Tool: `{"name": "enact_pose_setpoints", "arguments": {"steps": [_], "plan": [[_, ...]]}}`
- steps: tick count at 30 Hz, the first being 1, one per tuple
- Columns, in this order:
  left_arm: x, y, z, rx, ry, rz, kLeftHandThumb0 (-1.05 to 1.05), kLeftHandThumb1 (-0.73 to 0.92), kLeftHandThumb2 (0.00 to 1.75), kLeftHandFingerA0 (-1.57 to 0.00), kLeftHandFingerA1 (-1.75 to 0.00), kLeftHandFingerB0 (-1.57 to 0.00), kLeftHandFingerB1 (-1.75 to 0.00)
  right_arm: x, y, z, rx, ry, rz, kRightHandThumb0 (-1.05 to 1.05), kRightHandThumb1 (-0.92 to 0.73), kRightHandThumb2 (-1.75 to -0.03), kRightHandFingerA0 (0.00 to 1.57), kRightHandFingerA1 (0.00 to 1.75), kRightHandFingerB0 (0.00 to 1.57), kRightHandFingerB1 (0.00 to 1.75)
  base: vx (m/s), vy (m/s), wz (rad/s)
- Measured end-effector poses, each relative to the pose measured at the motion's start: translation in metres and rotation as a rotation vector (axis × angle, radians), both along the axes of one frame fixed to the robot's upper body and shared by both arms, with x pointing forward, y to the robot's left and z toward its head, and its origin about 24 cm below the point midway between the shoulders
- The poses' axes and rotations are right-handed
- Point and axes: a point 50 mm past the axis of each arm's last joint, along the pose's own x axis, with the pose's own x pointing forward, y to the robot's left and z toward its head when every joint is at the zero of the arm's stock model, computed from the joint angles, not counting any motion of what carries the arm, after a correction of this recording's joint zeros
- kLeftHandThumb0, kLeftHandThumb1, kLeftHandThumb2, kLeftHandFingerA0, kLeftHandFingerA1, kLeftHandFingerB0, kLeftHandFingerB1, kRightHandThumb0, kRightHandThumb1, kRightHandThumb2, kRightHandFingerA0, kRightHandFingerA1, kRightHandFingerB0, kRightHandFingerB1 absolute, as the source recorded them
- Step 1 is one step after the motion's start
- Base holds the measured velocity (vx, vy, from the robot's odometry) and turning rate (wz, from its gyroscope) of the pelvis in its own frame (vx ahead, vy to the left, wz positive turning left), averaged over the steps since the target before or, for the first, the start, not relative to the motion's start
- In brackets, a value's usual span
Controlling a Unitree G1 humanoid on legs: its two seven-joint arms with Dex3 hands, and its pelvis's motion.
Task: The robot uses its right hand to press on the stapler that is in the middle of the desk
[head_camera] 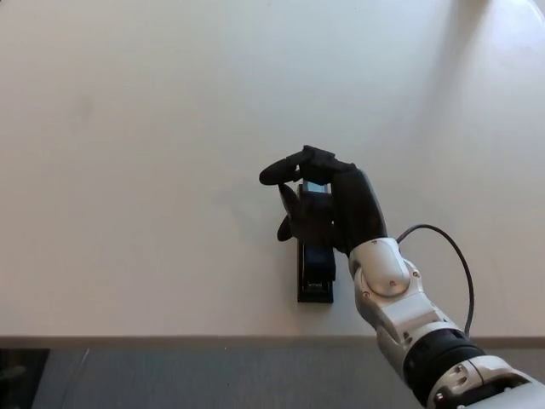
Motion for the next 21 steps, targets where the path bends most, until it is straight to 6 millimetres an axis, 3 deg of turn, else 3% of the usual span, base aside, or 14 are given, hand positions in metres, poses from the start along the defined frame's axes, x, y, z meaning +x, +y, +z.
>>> {"name": "enact_pose_setpoints", "arguments": {"steps": [1, 2, 10, 14, 21], "plan": [[0.002, 0.0, 0.001, 0.001, -0.008, -0.002, -0.64, 0.92, 0.67, -0.27, -0.42, -0.2, -0.38, 0.004, -0.006, 0.007, 0.006, -0.023, -0.013, -0.14, -0.79, -0.73, 1.21, 1.29, 0.79, 1.07, 0.0, 0.0, 0.0], [0.003, 0.0, 0.002, 0.001, -0.009, -0.003, -0.35, 0.64, 1.18, -0.04, -0.5, -0.03, -0.5, 0.005, -0.008, 0.009, 0.008, -0.033, -0.018, -0.14, -0.79, -0.72, 1.22, 1.28, 0.78, 1.08, 0.0, 0.0, 0.0], [0.004, -0.001, 0.002, 0.001, -0.012, -0.006, -0.34, 0.67, 1.19, -0.05, -0.51, -0.04, -0.51, 0.025, -0.068, 0.066, 0.03, -0.241, -0.143, -0.12, -0.83, -0.7, 1.2, 1.28, 0.74, 1.09, 0.0, 0.0, 0.0], [0.005, -0.001, 0.003, 0.001, -0.016, -0.007, -0.34, 0.66, 1.19, -0.05, -0.51, -0.05, -0.51, 0.026, -0.086, 0.089, 0.037, -0.327, -0.172, -0.06, -0.8, -0.84, 1.24, 1.22, 0.73, 1.11, 0.0, 0.0, 0.0], [0.009, -0.001, 0.004, 0.002, -0.025, -0.01, -0.36, 0.63, 1.17, -0.04, -0.51, -0.04, -0.51, 0.018, -0.112, 0.135, 0.038, -0.5, -0.198, -0.11, -0.82, -0.7, 1.19, 1.27, 0.71, 1.13, 0.0, 0.0, 0.0]]}}
